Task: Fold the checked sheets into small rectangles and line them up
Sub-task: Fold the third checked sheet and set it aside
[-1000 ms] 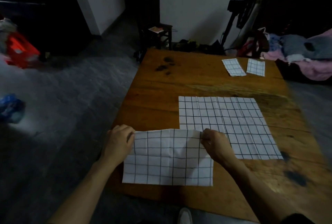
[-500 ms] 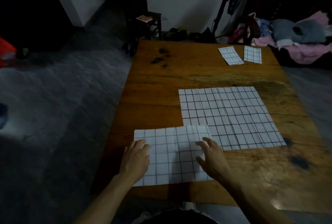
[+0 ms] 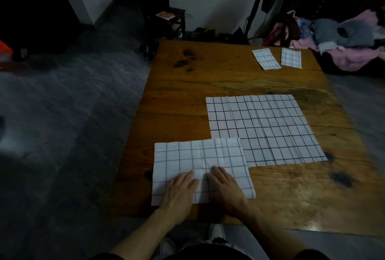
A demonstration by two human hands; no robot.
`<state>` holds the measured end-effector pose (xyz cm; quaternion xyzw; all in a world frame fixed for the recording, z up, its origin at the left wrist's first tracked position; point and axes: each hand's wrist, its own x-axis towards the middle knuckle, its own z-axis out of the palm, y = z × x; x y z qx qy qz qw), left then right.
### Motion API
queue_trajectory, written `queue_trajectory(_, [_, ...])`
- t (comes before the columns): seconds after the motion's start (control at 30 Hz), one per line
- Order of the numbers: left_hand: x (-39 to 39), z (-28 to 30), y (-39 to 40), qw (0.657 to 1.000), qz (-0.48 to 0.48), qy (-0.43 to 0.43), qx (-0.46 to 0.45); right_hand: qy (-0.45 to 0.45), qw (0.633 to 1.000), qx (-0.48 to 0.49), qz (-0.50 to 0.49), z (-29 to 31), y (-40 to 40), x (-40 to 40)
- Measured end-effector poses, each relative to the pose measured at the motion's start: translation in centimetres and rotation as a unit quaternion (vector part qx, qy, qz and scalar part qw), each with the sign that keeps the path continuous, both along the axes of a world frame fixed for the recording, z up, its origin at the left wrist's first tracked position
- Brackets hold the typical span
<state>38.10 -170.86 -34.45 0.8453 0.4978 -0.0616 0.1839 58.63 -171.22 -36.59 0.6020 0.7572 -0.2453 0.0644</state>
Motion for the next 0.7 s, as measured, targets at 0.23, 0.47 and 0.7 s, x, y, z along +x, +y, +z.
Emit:
queue_trajectory(0.23, [-4.0, 0.1, -0.4, 0.999, 0.050, 0.021, -0.003, -0.018, 0.998, -0.005, -0.053, -1.1, -0.8, 4.2])
queue_trajectory(0.47, [-5.7, 0.5, -0.3, 0.999, 0.045, 0.007, 0.008, 0.025, 0.988, 0.069, -0.132, 0.9, -1.7, 4.6])
queue_trajectory(0.7, [-7.5, 0.8, -0.3, 1.000, -0.008, 0.002, -0.015, 0.025, 0.984, 0.103, -0.141, 0.9, -2.9, 3.8])
